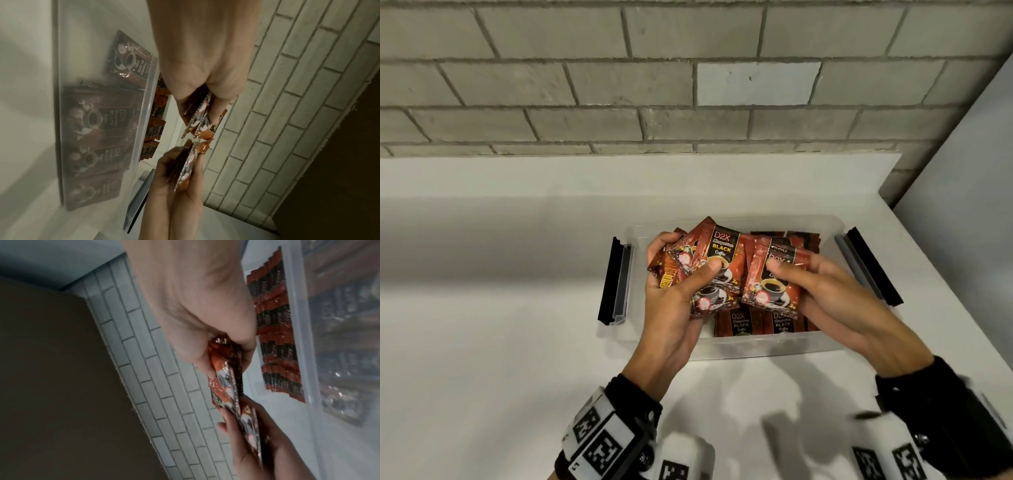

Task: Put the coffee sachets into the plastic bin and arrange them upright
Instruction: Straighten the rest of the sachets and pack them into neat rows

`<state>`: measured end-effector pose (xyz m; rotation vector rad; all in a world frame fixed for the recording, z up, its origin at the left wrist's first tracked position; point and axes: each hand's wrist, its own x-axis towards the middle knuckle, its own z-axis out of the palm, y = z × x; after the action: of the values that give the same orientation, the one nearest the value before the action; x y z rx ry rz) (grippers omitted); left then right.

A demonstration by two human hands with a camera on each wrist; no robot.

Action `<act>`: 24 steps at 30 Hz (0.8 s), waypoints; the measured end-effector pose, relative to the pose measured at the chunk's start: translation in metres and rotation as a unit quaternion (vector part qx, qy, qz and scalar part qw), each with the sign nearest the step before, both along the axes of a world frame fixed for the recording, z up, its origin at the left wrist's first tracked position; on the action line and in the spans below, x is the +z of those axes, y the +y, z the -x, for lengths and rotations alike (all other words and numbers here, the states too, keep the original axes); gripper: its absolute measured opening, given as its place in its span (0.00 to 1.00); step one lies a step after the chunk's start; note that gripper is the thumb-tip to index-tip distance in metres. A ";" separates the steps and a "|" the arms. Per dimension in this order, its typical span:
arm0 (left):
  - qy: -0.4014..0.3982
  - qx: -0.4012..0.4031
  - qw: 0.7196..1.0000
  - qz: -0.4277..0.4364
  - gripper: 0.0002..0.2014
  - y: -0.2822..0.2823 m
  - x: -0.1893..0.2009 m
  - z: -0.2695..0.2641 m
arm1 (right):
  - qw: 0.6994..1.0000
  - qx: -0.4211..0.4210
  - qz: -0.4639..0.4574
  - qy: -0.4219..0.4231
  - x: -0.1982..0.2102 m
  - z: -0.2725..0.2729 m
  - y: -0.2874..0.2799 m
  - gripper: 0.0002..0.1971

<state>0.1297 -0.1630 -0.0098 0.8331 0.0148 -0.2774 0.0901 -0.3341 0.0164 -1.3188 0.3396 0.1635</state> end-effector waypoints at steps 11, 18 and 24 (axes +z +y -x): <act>-0.019 -0.037 0.998 0.036 0.24 -0.003 -0.002 0.008 | 0.999 -0.002 -0.031 0.008 -0.009 -0.004 0.023 0.14; 0.005 -0.022 0.999 0.026 0.13 -0.002 0.000 0.004 | 0.996 -0.059 -0.065 0.005 0.000 -0.009 0.013 0.14; 0.009 0.014 1.000 0.024 0.20 0.001 0.001 0.004 | 0.992 -0.075 -0.102 0.023 0.005 -0.005 0.004 0.19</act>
<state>0.1258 -0.1619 -0.0089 0.7816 0.0365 -0.2588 0.0948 -0.3302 0.0216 -1.0837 0.4483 0.0989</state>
